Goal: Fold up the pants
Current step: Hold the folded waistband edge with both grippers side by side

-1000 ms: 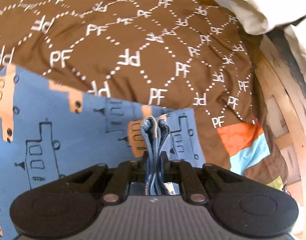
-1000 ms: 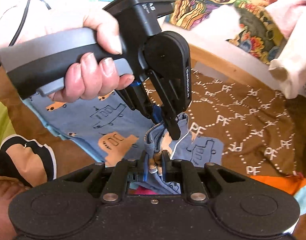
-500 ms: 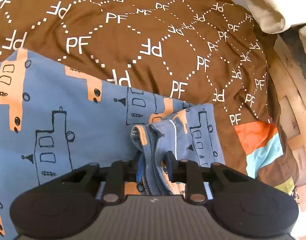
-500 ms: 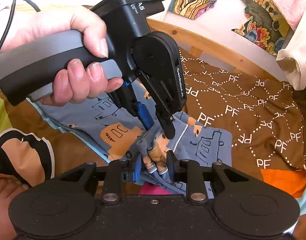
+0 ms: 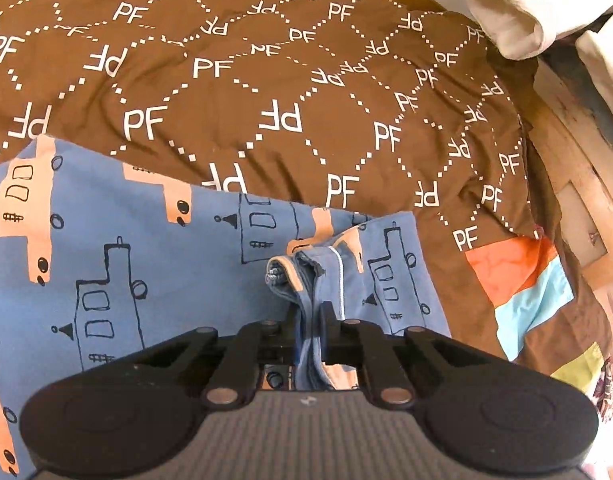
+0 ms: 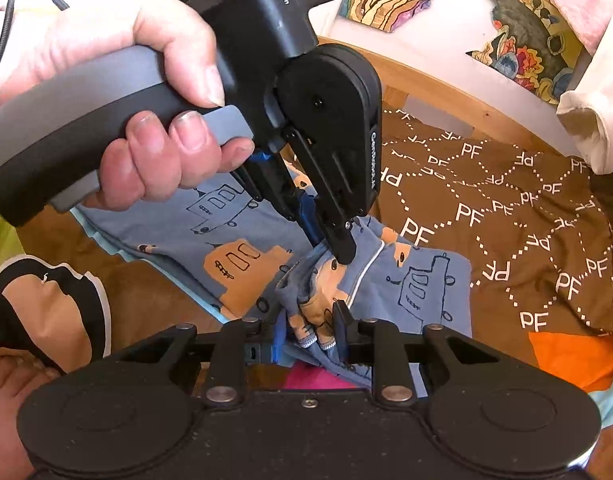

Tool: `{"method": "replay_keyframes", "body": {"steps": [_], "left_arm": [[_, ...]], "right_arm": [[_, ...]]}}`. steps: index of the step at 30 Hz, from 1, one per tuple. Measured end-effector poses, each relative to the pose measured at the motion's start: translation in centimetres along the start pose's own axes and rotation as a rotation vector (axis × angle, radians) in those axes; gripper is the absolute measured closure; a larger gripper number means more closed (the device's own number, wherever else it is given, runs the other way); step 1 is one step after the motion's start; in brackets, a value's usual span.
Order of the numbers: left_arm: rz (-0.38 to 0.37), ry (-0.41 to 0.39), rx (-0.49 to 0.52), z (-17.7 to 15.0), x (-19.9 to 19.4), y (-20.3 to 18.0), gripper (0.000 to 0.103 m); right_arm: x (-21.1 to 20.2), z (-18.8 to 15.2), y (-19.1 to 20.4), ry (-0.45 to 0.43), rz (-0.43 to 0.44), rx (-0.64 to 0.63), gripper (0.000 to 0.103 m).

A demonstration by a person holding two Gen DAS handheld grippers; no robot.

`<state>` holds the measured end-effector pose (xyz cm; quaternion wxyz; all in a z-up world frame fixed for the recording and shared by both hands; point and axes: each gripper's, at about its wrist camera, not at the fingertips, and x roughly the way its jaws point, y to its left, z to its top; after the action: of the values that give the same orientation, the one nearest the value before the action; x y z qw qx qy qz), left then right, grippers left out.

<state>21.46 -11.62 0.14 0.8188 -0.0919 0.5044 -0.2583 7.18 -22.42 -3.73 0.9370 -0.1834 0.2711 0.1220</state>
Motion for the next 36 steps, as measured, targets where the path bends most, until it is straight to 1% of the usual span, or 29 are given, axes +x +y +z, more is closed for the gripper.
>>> {"method": "replay_keyframes", "body": {"steps": [6,10,16,19,26,36], "left_arm": [[-0.007,-0.012,-0.004,0.1,-0.7,0.1,0.094],[-0.009,-0.017,0.004,0.0,-1.0,0.2,0.094],[-0.044,-0.021,-0.023,0.1,-1.6,1.4,0.094],[-0.047,-0.032,-0.020,0.0,-2.3,2.0,0.094],[-0.050,-0.062,-0.054,-0.2,-4.6,5.0,0.094],[-0.008,-0.108,-0.098,-0.5,-8.2,9.4,0.094]], "right_arm": [[-0.3,-0.1,0.3,-0.024,-0.005,-0.017,0.085],[-0.4,-0.2,0.4,-0.032,-0.001,-0.017,0.085],[-0.4,0.0,0.6,-0.040,0.009,-0.010,0.086],[-0.6,0.4,0.8,-0.045,0.022,0.009,0.086],[-0.6,2.2,2.7,-0.084,0.057,-0.004,0.087],[0.0,5.0,6.7,-0.110,0.148,-0.013,0.087]]}}
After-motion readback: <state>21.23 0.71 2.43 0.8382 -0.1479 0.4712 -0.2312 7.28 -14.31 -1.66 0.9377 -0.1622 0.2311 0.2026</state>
